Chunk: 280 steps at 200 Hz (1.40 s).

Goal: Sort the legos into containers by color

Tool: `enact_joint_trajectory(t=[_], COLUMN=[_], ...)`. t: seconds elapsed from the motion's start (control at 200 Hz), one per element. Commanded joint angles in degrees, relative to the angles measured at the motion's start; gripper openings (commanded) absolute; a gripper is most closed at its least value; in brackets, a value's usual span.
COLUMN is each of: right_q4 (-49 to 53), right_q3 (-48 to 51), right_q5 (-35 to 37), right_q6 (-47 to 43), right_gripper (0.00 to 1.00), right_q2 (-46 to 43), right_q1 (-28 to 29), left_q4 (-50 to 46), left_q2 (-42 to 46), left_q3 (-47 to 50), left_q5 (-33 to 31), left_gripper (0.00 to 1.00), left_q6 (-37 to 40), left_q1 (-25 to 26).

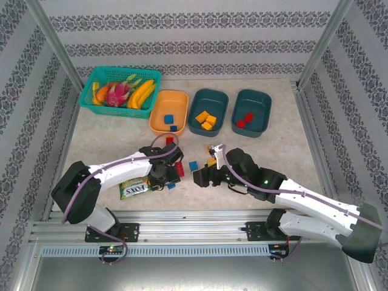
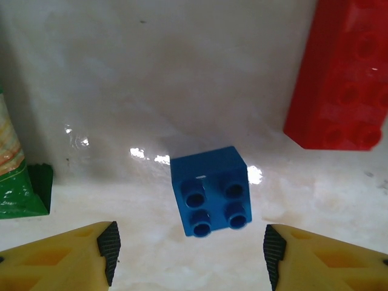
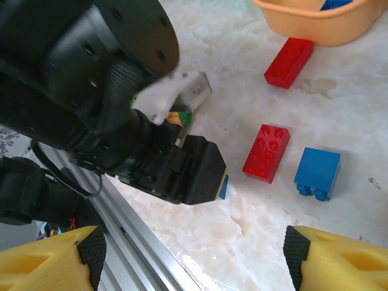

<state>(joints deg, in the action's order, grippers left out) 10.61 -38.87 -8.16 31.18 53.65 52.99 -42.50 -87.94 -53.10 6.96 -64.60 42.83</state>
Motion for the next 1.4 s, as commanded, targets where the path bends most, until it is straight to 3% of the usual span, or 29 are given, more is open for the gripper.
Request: enact_joint_trajectory(t=[0.0, 0.265, 0.61, 0.729, 0.984, 1.154, 1.394], right_q4=[-0.32, 0.10, 0.15, 0.85, -0.20, -4.91, -4.75], right_q3=[0.89, 1.43, 1.02, -0.91, -8.08, -12.83, -21.54], right_q5=[1.03, 0.80, 1.06, 1.83, 9.33, 10.09, 5.10], right_q6=[-1.13, 0.10, 0.96, 1.15, 6.19, 10.70, 15.84], right_gripper=[0.79, 0.79, 0.79, 0.79, 0.79, 0.79, 0.79], right_q2=[-0.83, -1.05, 0.11, 0.47, 4.11, 11.25, 21.95], right_q1=[-0.69, -0.70, -0.69, -0.63, -1.86, -3.51, -7.87], left_q4=[1.51, 4.07, 3.37, -2.06, -10.10, -10.68, -13.76], left_q2=[-1.13, -5.64, -5.59, -2.54, 0.03, -8.88, -26.15], left_q3=[-0.82, -1.55, -1.35, -4.36, -20.45, -33.41, -53.11], left_q5=[-2.69, -2.36, -4.31, -8.07, -10.24, -8.98, -9.93], left_gripper=[0.64, 0.60, 0.29, 0.25, 0.25, 0.24, 0.22], left_q6=[-3.41, -3.09, -1.68, 0.44, 14.40, 24.28, 32.31], left_q1=[1.07, 1.77, 2.07, 1.54, -10.46, -18.13, -22.70])
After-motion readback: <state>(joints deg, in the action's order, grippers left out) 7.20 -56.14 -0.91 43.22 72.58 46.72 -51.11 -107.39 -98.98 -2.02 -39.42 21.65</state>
